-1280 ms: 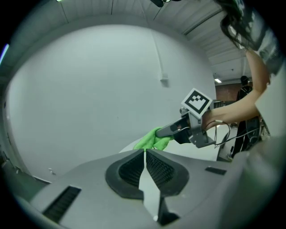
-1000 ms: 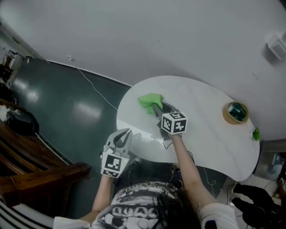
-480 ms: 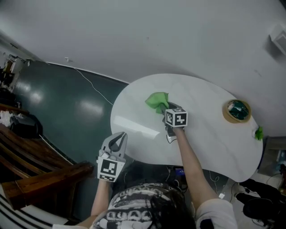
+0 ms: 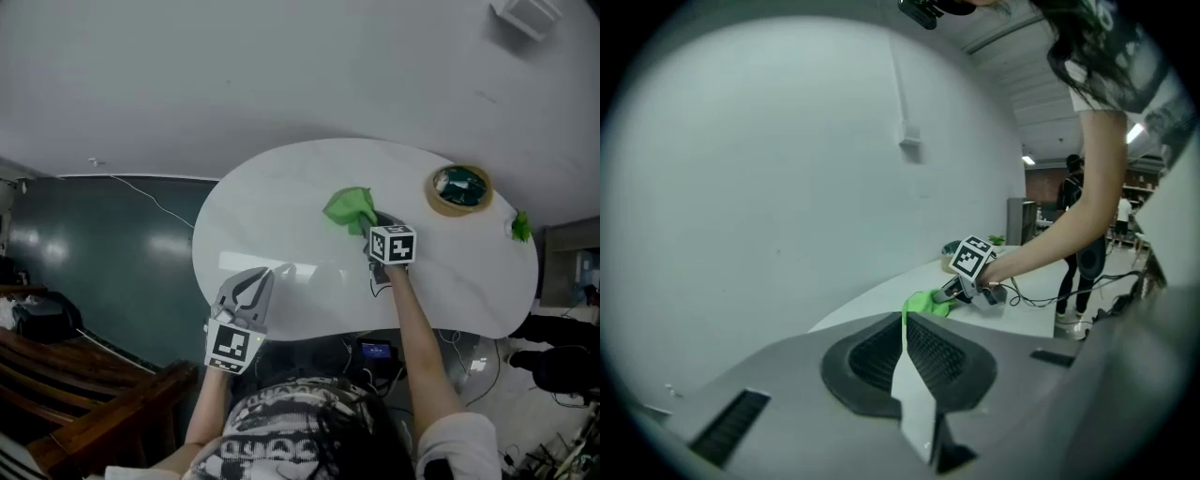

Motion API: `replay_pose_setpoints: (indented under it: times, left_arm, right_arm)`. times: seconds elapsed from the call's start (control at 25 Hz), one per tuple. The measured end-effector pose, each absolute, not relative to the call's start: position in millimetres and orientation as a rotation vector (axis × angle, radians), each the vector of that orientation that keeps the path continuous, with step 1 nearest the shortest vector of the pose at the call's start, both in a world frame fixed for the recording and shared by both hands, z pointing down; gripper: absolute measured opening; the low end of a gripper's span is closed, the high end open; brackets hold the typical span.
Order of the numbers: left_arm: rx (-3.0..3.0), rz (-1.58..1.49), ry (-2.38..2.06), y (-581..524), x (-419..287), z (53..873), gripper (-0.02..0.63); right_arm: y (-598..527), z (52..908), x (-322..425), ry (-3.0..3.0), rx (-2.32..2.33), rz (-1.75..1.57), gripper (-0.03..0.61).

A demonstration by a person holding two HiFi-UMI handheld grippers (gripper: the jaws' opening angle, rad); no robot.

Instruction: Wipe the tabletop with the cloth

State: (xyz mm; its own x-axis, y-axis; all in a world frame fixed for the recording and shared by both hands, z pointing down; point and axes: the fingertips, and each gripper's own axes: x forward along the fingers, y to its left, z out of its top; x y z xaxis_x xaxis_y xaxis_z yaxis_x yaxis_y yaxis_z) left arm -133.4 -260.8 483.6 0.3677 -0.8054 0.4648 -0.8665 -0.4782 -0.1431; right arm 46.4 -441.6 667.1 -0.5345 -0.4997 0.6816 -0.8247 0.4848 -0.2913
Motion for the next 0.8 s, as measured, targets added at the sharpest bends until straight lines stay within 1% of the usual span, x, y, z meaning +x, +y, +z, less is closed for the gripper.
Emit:
replay_pose_setpoints:
  times: [0.52, 0.8]
  left_arm:
    - [2.674, 0.758, -1.274, -307.8, -36.6, 495.1, 0.012]
    - [2.700, 0.781, -1.222, -319.0, -2.3, 495.8, 0.014]
  right_arm:
    - [-439.0, 671.0, 324.1, -1.894, 1.497, 0.834, 0.094]
    - [-433.3, 673.0, 439.1, -1.742, 1.643, 0.832, 0.094]
